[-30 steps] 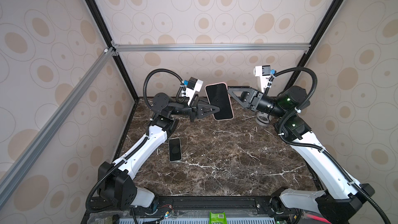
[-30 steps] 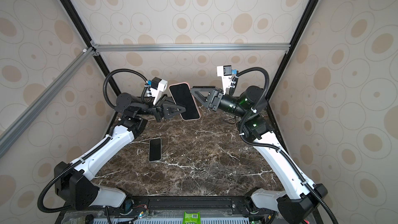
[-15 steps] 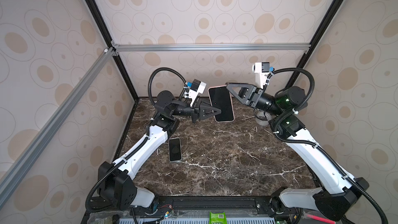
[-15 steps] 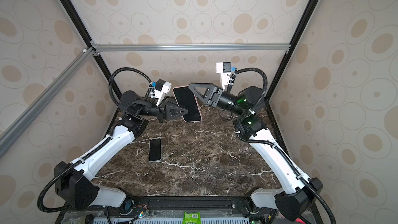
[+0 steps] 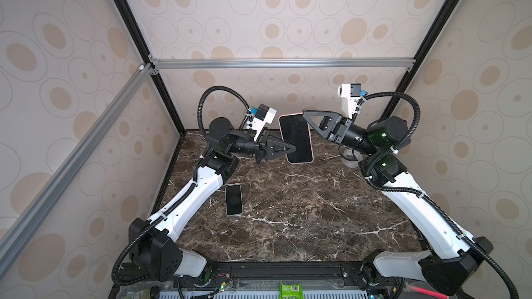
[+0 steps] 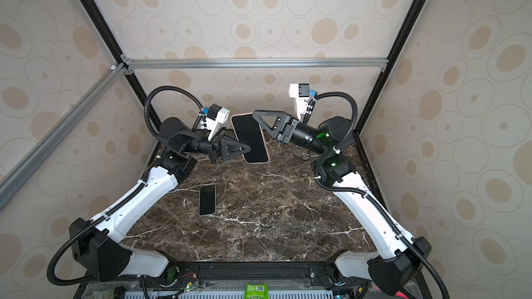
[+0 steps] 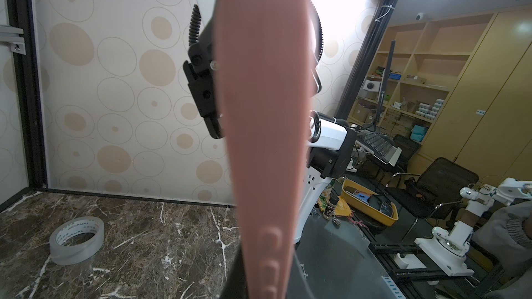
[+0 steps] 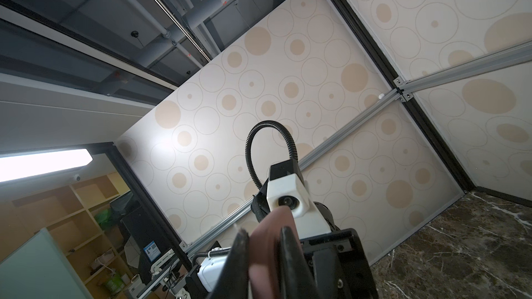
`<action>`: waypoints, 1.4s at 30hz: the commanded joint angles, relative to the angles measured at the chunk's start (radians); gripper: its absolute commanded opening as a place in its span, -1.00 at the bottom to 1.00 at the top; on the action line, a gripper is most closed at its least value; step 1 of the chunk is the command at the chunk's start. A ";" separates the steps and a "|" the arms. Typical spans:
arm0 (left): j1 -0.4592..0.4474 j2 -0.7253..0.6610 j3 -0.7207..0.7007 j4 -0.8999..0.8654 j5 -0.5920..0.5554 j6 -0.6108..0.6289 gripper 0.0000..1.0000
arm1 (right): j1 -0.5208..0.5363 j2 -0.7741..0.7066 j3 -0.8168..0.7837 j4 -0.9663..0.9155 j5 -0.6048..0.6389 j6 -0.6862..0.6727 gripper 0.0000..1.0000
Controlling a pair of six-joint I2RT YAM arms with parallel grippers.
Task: Take the phone out of the phone case
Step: Remove the phone case from the phone.
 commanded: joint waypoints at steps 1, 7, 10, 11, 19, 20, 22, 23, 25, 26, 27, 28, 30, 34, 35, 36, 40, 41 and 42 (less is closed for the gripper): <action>0.004 0.013 0.091 0.029 -0.011 0.069 -1.00 | 0.018 -0.018 -0.045 -0.002 -0.004 0.120 -1.00; 0.019 0.069 0.180 -0.108 -0.007 0.165 -1.00 | 0.042 -0.017 -0.079 0.043 0.006 0.219 -1.00; 0.021 0.107 0.232 -0.192 -0.016 0.223 -1.00 | 0.066 -0.020 -0.080 0.042 0.015 0.222 -1.00; 0.022 0.118 0.243 -0.211 -0.020 0.236 -1.00 | 0.074 -0.020 -0.082 0.041 0.018 0.221 -1.00; 0.021 0.173 0.272 -0.218 -0.043 0.245 -1.00 | 0.091 -0.022 -0.092 0.061 0.037 0.240 -1.00; 0.021 0.181 0.277 -0.219 -0.044 0.245 -1.00 | 0.095 -0.022 -0.095 0.069 0.038 0.245 -1.00; 0.021 0.197 0.286 -0.220 -0.046 0.245 -1.00 | 0.103 -0.020 -0.099 0.082 0.045 0.252 -1.00; 0.021 0.207 0.291 -0.221 -0.050 0.245 -1.00 | 0.110 -0.019 -0.102 0.087 0.050 0.256 -1.00; 0.022 0.223 0.305 -0.222 -0.052 0.247 -1.00 | 0.120 -0.014 -0.106 0.101 0.056 0.264 -1.00; 0.023 0.233 0.312 -0.224 -0.052 0.248 -1.00 | 0.124 -0.013 -0.106 0.103 0.059 0.265 -1.00; 0.023 0.241 0.320 -0.225 -0.054 0.248 -1.00 | 0.127 -0.011 -0.106 0.103 0.060 0.265 -1.00; 0.024 0.250 0.328 -0.226 -0.055 0.249 -1.00 | 0.132 -0.009 -0.108 0.104 0.064 0.267 -1.00; 0.024 0.266 0.343 -0.228 -0.055 0.248 -1.00 | 0.140 -0.008 -0.109 0.106 0.069 0.269 -1.00; 0.027 0.288 0.367 -0.230 -0.057 0.248 -1.00 | 0.151 -0.003 -0.109 0.111 0.073 0.275 -1.00; 0.029 0.294 0.372 -0.231 -0.057 0.247 -1.00 | 0.153 -0.002 -0.109 0.106 0.074 0.275 -1.00; 0.030 0.297 0.377 -0.232 -0.057 0.247 -1.00 | 0.156 -0.003 -0.112 0.103 0.075 0.275 -1.00; 0.036 0.299 0.377 -0.232 -0.055 0.246 -1.00 | 0.156 -0.012 -0.122 0.070 0.085 0.259 -1.00; 0.036 0.297 0.376 -0.232 -0.055 0.247 -1.00 | 0.156 -0.014 -0.124 0.056 0.089 0.250 -1.00; 0.038 0.296 0.374 -0.232 -0.055 0.246 -1.00 | 0.156 -0.018 -0.126 0.044 0.092 0.243 -1.00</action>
